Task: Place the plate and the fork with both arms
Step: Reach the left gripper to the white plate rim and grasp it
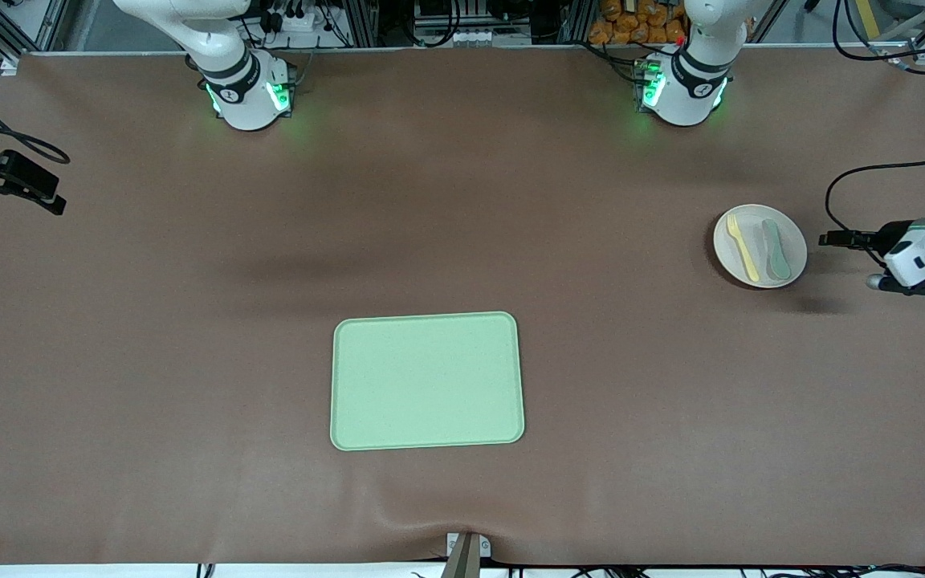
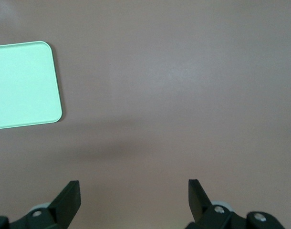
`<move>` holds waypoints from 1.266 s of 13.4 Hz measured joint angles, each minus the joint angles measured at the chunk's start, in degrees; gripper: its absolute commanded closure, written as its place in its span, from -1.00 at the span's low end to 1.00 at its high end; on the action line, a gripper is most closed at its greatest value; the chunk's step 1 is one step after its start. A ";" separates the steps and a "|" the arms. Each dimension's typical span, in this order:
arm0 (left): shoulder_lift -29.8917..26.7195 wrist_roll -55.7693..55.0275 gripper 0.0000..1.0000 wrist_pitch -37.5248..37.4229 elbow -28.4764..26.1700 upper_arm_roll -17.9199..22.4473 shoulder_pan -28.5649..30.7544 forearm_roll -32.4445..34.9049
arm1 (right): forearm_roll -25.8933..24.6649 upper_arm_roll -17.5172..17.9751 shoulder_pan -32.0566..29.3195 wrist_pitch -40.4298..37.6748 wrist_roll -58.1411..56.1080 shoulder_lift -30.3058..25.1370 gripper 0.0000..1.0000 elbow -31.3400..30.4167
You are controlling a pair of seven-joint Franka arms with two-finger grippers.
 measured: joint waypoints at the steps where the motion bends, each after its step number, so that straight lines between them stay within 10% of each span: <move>1: 0.08 0.00 -1.00 2.15 -1.57 -0.29 -0.23 0.00 | 0.00 -0.01 0.00 -0.01 0.00 0.00 -1.00 0.00; 7: 2.51 2.04 -0.87 10.29 -5.55 -0.53 -0.42 0.00 | 0.00 -0.14 -0.02 -0.01 0.00 0.00 -1.00 0.00; 8: 2.65 2.08 -0.20 10.35 -5.55 -0.54 -0.42 0.00 | 0.00 -0.15 -0.02 -0.01 0.00 0.00 -1.00 0.00; 11: 2.72 2.16 0.96 10.46 -5.55 -0.66 -0.46 0.00 | 0.00 -0.28 -0.02 -0.01 0.00 0.00 -1.00 0.00; 17: 2.47 2.44 1.00 10.87 -5.27 -2.00 -0.68 0.11 | 0.00 -0.58 -0.02 -0.01 0.00 0.00 -1.00 0.00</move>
